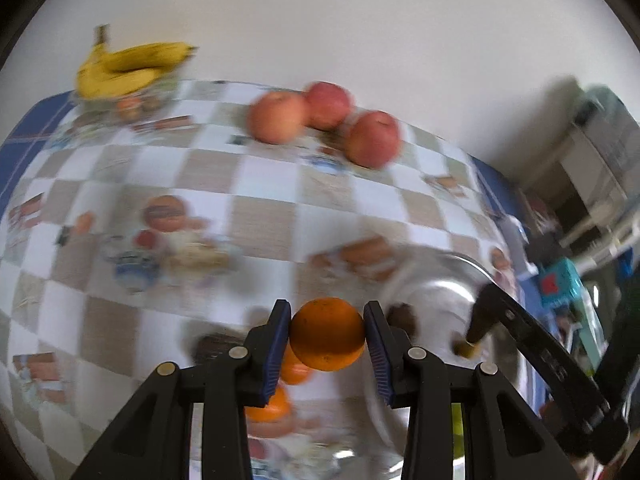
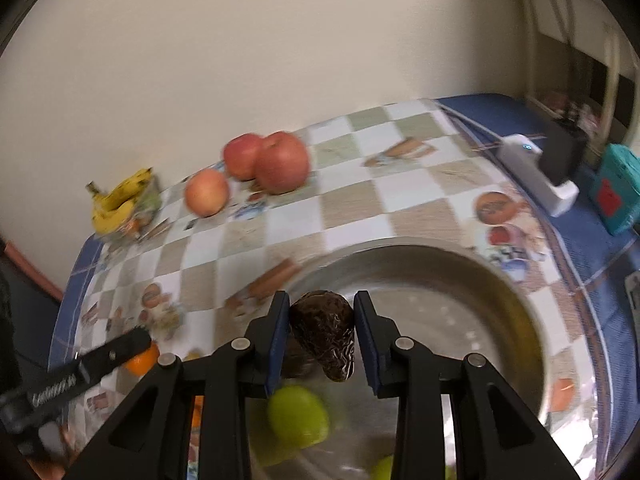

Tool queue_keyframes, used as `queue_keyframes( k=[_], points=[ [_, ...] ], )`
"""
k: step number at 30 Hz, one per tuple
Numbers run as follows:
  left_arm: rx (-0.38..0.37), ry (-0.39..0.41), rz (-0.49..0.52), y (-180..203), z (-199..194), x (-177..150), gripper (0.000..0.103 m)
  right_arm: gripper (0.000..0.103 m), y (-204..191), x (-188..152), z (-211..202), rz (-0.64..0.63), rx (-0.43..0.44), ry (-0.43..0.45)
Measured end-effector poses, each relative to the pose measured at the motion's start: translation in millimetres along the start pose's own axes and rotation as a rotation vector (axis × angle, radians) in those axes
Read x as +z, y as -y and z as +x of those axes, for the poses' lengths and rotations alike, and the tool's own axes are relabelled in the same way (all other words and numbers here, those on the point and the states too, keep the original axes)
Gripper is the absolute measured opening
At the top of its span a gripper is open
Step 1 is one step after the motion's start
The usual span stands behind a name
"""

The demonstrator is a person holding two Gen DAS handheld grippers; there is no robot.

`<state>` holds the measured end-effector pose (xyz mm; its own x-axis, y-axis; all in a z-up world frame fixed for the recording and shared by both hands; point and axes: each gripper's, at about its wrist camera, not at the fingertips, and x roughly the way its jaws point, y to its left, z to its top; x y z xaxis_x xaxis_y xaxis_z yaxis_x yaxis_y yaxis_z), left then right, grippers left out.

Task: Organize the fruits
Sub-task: 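Carry the orange in the left tool while the right tool carries the brown fruit over the bowl, then open the left tool over the bowl while the right tool releases the brown fruit into it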

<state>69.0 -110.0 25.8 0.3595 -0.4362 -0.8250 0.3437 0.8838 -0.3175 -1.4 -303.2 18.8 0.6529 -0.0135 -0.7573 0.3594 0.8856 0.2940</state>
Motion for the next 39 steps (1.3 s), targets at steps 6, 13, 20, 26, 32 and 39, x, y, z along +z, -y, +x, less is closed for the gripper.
queue_keyframes(
  k=[6,13,20,26,32,39],
  points=[
    [-0.083,-0.040,0.078,41.4,20.5,-13.1,0.040,0.034,35.7,3.1,-7.6,0.090,-0.036,0.015],
    [-0.100,-0.014,0.189,74.3,37.6,-22.5,0.040,0.035,52.5,4.4,-7.4,0.119,-0.061,0.033],
    [-0.114,-0.012,0.264,92.1,51.1,-31.9,0.040,0.035,59.0,0.5,9.7,0.114,-0.062,0.009],
    [-0.094,-0.039,0.288,96.0,61.5,-36.4,0.040,0.035,67.0,-4.8,21.0,0.137,-0.051,-0.018],
    [-0.085,-0.042,0.295,96.7,62.8,-38.1,0.041,0.035,65.7,-5.4,22.6,0.137,-0.049,-0.023],
    [-0.082,-0.051,0.291,95.5,61.9,-37.3,0.043,0.035,62.4,-6.1,22.8,0.127,-0.062,-0.028]
  ],
)
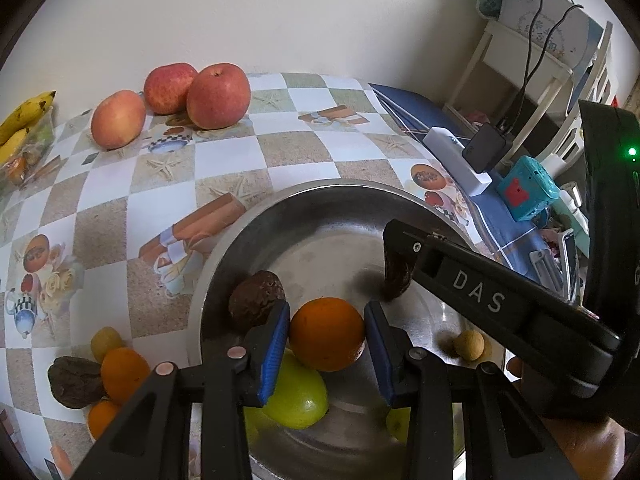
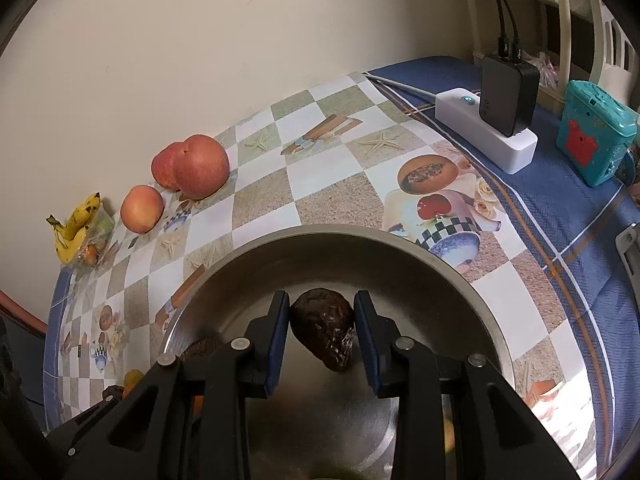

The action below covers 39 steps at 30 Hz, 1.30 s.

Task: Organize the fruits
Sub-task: 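Open the left tool over the bowl while the right tool releases the brown fruit into it, then move both tools back toward the loose fruits beside the bowl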

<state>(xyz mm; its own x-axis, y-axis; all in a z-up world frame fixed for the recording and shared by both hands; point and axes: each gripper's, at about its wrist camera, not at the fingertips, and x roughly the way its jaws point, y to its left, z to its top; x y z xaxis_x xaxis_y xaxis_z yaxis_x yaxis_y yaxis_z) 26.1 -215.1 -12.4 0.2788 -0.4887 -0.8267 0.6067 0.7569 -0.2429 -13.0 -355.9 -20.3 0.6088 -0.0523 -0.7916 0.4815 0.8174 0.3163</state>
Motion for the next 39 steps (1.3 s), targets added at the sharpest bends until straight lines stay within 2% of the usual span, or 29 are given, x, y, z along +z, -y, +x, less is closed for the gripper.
queue_keyframes(
  k=[3,11,17,20,24,27,33,39],
  points=[
    [0.000,0.001,0.002,0.7,-2.1,-0.6,0.047,0.041,1.3,-0.9,0.1,0.012,-0.006,-0.004],
    [-0.005,0.022,-0.024,-2.8,-19.9,-0.9,0.048,0.041,-2.8,-4.1,-9.5,0.015,0.005,-0.002],
    [0.061,0.015,-0.092,-20.7,-30.8,-7.2,0.048,0.041,-17.8,-12.3,-24.5,-0.032,0.003,0.001],
    [0.112,0.003,-0.161,-36.8,-35.9,-13.6,0.048,0.041,-24.4,-17.3,-33.1,-0.049,-0.008,0.001],
    [0.186,0.024,-0.282,-64.8,-51.5,-22.3,0.048,0.041,-31.6,-23.9,-42.7,-0.051,-0.028,-0.013],
    [0.224,0.027,-0.354,-84.0,-60.7,-29.5,0.055,0.041,-36.1,-29.7,-47.3,-0.036,-0.049,-0.033],
    [0.242,0.022,-0.489,-120.4,-77.3,-45.1,0.058,0.041,-43.7,-44.2,-47.9,-0.020,-0.064,-0.081],
    [0.278,0.003,-0.546,-137.8,-82.4,-52.6,0.069,0.041,-59.6,-56.6,-47.1,-0.057,-0.056,-0.104]
  ],
)
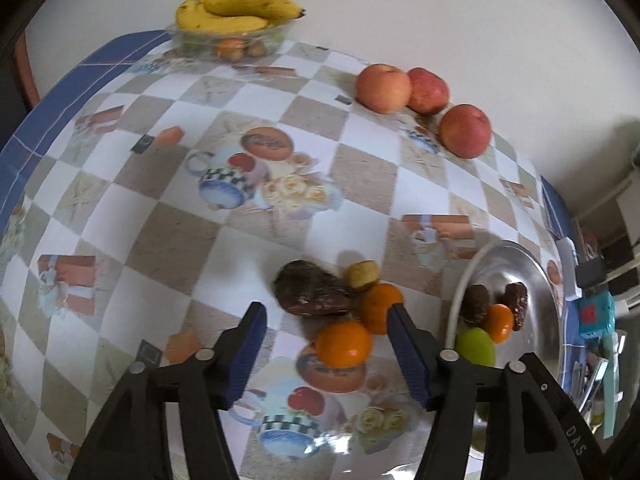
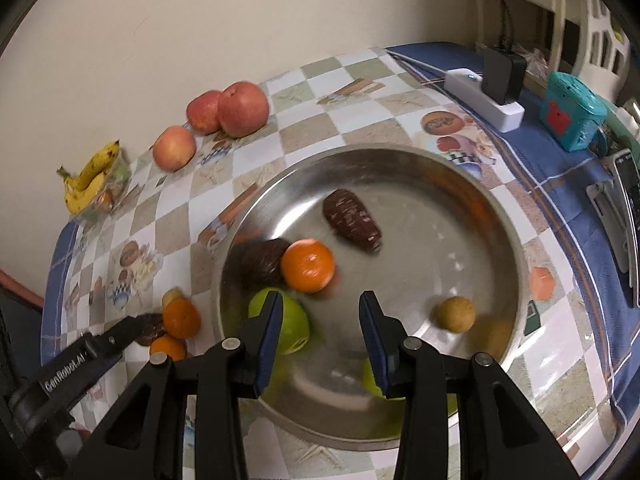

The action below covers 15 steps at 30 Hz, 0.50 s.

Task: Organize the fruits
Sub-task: 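Move both tools back toward the loose fruits beside the bowl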

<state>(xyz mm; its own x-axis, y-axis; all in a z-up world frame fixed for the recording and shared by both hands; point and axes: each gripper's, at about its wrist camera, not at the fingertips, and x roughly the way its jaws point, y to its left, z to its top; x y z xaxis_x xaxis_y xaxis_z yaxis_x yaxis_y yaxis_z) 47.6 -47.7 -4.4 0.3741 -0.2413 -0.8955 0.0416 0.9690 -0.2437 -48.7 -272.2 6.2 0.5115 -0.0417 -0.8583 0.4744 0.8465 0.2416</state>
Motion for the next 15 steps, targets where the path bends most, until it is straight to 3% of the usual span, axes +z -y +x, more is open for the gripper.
queue_keyframes(
  k=[2,4,7,11,13,15],
  points=[
    [0.023,-0.006,0.004,-1.3,2.2,0.8,0.074,0.042,-4.3,-1.4,1.9,-0.020,-0.006,-0.002],
    [0.040,-0.007,0.004,-2.3,4.3,2.0,0.083,0.060,-6.4,-2.2,4.6,-0.033,-0.027,-0.005],
    [0.047,-0.006,-0.005,-5.7,6.0,4.1,0.093,0.072,-6.9,-2.4,7.5,-0.045,-0.046,-0.004],
    [0.035,-0.001,-0.004,-6.9,6.2,7.3,0.098,0.075,-6.8,-2.1,12.6,-0.064,-0.082,-0.008],
    [0.047,0.007,0.002,-7.1,5.4,8.9,0.101,0.097,-7.6,-2.4,14.5,-0.078,-0.103,-0.005],
    [0.062,0.010,0.008,-8.6,5.1,10.6,0.103,0.098,-8.1,-2.4,14.2,-0.085,-0.105,0.007]
  ],
)
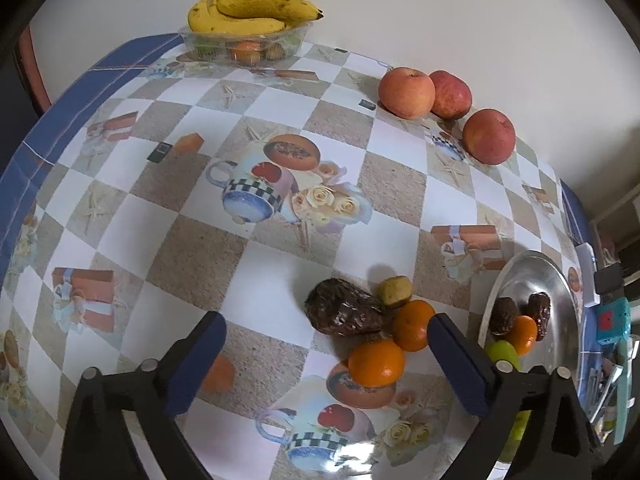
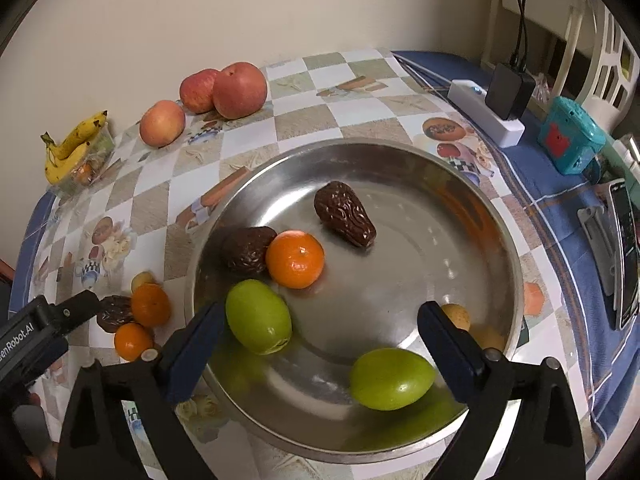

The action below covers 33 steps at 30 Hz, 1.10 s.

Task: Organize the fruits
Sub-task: 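Move both tools back toward the loose fruits beside the bowl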

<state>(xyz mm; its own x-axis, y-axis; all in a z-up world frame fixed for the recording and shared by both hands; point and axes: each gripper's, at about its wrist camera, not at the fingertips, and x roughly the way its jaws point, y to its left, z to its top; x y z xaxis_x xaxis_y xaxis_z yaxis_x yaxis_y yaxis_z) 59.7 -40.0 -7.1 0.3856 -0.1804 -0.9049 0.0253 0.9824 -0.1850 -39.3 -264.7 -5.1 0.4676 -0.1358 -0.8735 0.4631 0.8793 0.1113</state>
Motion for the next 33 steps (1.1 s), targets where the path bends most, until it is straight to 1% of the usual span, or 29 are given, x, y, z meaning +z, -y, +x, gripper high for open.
queue_keyframes(
  k=[4,7,10,14,15,17,18,21,23,26,30,33],
  points=[
    [0.004,0.009,-0.006,-5.6,-0.3,3.5,0.103,0.098,-0.2,0.6,-0.6,0.007,0.004,0.015],
    [-0.009,0.013,-0.022,-10.7,-0.7,6.4,0.103,0.098,-3.5,1.3,1.0,0.008,0.000,0.001],
    [-0.005,0.017,-0.034,-16.3,-0.1,10.9,0.103,0.098,-7.9,7.4,-1.0,0.020,0.004,-0.003],
    [0.002,0.026,-0.052,-25.6,-0.4,18.4,0.103,0.098,-21.1,21.0,-10.9,0.015,-0.003,0.038],
    [-0.003,0.029,-0.062,-29.2,-1.6,20.5,0.103,0.098,-25.3,24.4,-11.7,0.017,0.011,0.038],
    [-0.009,0.041,-0.081,-35.8,-5.2,24.0,0.103,0.098,-34.9,30.1,-10.6,0.035,0.088,0.031],
    [-0.007,0.050,-0.089,-39.6,-7.6,26.3,0.103,0.098,-38.9,31.3,-9.9,0.038,0.111,0.032],
    [0.006,0.073,-0.106,-48.6,-12.9,31.6,0.103,0.098,-59.4,34.0,-4.1,0.008,0.116,0.041],
    [0.011,0.092,-0.127,-55.7,-15.8,35.4,0.103,0.098,-69.9,33.9,0.1,-0.003,0.133,0.031],
    [0.039,0.123,-0.171,-70.3,-19.5,41.2,0.103,0.098,-85.2,32.1,5.6,-0.034,0.160,0.019],
    [0.068,0.133,-0.207,-84.2,-20.5,43.8,0.103,0.098,-99.6,28.1,7.3,-0.115,0.158,0.019],
    [0.083,0.135,-0.209,-86.9,-21.1,43.4,0.103,0.098,-103.8,26.5,6.1,-0.151,0.173,0.021]
  ],
)
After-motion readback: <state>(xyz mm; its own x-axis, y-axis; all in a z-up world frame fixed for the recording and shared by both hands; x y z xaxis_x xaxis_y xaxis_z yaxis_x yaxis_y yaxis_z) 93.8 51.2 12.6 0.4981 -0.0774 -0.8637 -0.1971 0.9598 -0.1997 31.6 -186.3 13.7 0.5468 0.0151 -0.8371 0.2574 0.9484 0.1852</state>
